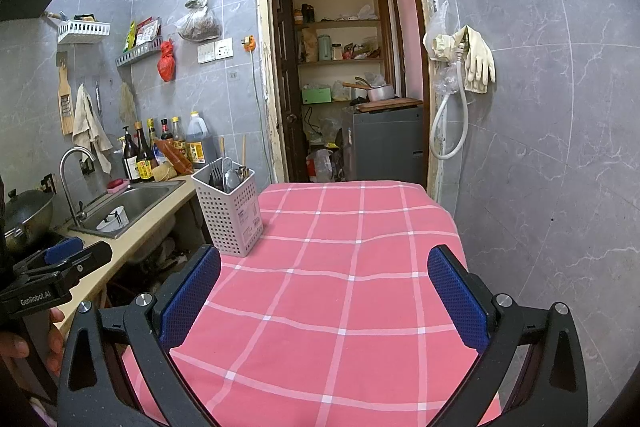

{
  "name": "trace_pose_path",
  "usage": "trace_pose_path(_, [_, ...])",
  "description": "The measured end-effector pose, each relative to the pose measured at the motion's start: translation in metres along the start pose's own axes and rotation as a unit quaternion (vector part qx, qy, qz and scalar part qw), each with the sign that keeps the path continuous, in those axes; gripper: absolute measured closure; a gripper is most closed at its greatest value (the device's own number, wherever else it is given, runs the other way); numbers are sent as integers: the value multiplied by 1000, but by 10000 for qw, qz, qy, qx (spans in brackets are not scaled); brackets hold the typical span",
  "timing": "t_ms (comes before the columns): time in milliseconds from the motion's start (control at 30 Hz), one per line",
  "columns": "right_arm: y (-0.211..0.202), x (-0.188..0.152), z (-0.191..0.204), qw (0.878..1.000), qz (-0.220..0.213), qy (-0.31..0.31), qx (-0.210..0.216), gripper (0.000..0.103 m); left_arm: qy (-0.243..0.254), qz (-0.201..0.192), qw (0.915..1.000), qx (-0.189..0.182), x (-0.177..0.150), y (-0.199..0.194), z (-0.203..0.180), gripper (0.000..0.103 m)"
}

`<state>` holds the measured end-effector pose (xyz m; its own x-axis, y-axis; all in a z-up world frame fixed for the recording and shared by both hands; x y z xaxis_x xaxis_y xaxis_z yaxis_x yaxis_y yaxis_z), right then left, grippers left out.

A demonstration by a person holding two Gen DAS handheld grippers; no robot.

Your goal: Organize utensils

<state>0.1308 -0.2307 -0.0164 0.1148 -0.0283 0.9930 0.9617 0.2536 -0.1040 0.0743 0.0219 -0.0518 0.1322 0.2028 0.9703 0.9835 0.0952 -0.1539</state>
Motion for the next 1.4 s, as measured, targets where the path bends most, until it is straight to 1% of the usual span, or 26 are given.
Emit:
trace_pose_path(1200, [1,0,-2,10000,18,-11,2,1,76,37,9999,-71,-3,1,8,0])
trace_pose_path(1333, [1,0,-3,10000,18,-16,0,1,123,61,9999,-44,-3,0,11,0])
trace_pose_path(1400, [2,0,-3,10000,19,-15,1,1,166,61,9998,35,-2,-1,14,0])
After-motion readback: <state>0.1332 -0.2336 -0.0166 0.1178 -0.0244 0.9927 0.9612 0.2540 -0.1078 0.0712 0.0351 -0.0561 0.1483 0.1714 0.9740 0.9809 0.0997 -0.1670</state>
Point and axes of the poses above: each gripper's, at about its wrist camera, not at the fingertips, and y roughly the way its jaws point, z to its left, x to its top, the point moved 8 cm from there along y, roughly the way its jaws point, and after that the axes turned 15 degrees about -z, right-handed, at the moved point
